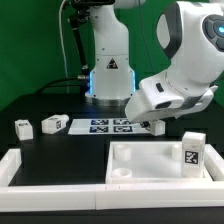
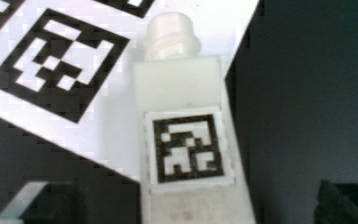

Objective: Assemble square table

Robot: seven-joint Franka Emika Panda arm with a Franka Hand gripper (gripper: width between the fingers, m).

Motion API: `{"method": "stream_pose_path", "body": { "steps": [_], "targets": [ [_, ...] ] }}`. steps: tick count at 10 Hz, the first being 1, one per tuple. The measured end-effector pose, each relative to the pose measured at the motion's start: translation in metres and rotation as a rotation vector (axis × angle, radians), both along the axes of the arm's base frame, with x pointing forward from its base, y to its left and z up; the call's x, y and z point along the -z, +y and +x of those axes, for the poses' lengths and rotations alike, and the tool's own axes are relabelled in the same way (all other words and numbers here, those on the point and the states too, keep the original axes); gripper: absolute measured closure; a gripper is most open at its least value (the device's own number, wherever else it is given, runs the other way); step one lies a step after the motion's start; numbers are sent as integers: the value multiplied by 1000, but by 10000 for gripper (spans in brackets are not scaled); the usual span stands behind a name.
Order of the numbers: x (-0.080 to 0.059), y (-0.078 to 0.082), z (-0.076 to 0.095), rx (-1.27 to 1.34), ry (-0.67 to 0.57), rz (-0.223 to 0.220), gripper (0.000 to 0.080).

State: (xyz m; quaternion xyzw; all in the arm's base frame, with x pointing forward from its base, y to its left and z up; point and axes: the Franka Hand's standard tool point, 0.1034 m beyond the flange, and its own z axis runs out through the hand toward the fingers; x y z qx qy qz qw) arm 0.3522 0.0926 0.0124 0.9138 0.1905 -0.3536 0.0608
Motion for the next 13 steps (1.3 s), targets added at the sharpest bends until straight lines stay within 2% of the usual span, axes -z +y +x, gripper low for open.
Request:
{"method": "stream_pose_path", "body": {
  "steps": [4,5,6,7,8,13],
  "targets": [
    [8,-4,-8,5,37,-20,151],
    [8,-5,-8,7,37,-21,289],
    [8,-5,-8,8,37,-21,289],
    [8,-6,-8,9,37,-21,429],
    [8,-6,-8,10,38,-21,512],
    [8,-8,-7,16,38,-21,512]
  ]
}}
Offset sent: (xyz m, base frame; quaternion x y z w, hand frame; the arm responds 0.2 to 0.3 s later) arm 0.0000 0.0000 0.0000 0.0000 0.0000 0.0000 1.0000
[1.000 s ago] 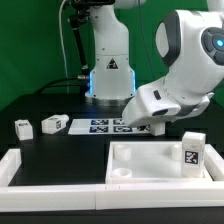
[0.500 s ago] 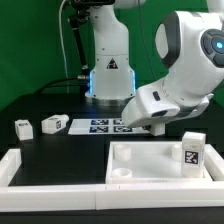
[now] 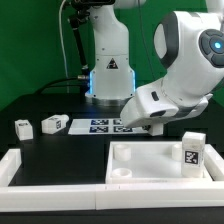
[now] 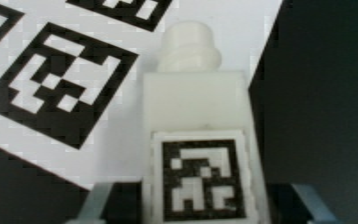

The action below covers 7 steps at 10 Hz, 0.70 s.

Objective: Assemble square table

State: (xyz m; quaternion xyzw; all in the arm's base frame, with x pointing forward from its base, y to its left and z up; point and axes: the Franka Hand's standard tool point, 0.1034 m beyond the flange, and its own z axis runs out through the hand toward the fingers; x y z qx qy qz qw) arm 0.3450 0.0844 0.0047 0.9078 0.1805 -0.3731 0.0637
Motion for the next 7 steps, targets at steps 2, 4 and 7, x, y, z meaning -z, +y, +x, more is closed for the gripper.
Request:
{"method": "stream_pose_path", "body": {
  "steps": [2,4,7],
  "targets": [
    [-15,0,20,2,-27,26,511],
    [-49,-3,54,42,-88,54,511],
    [-107,-30,93,102,-220,106,511]
  ]
}}
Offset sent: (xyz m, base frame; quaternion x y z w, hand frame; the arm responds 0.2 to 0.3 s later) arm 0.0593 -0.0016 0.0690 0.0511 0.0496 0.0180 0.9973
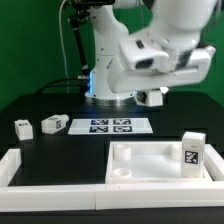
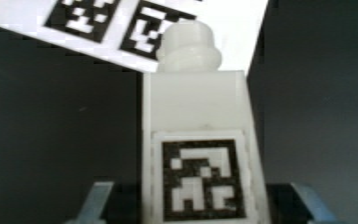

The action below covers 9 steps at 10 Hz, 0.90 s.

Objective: Assemble square table

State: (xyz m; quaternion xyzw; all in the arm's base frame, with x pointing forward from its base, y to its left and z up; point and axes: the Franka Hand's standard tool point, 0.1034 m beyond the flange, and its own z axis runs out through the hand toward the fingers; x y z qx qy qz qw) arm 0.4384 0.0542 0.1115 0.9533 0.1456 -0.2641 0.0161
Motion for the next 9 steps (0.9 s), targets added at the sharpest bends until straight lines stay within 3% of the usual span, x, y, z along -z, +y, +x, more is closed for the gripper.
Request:
{"method": "stream_pose_path", "body": {
  "steps": [3,5,8,9],
  "targets": [
    [5,0,2,-1,-214,45,511],
    [12,-8,17,7,-329,95,511],
    [-11,-28,88,80,-501,135,511],
    [-24,-50,111,47,-592,136,511]
  ]
}}
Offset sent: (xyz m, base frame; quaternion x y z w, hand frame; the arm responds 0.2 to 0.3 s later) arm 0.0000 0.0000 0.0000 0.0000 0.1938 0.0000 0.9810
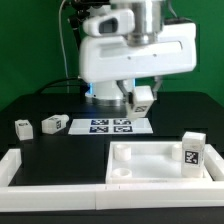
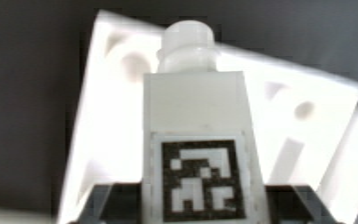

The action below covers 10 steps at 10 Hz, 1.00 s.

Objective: Assemble square table

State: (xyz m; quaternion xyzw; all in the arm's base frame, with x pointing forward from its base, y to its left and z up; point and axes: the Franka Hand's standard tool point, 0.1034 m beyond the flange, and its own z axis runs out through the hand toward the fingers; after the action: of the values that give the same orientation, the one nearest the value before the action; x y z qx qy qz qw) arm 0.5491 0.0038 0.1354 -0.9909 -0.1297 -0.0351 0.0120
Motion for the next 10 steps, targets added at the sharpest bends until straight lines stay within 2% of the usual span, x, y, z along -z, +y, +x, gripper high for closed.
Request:
{"method": "stream_pose_path", "body": {
  "steps": [1,3,5,6,7,9,10],
  "targets": [
    [-12,-23,10,-36,-63,-14,511],
    [-8,-31,9,-29,-184,-37,511],
    [-12,-50,10,-36,-317,-87,511],
    [-9,-53,7,-34,-325,-94,511],
    [-8,-48,11,-27,-291,-73,511],
    [-11,-40,53,-17,-245,-36,511],
    [-10,-30,76,12,-238,-11,511]
  ]
}}
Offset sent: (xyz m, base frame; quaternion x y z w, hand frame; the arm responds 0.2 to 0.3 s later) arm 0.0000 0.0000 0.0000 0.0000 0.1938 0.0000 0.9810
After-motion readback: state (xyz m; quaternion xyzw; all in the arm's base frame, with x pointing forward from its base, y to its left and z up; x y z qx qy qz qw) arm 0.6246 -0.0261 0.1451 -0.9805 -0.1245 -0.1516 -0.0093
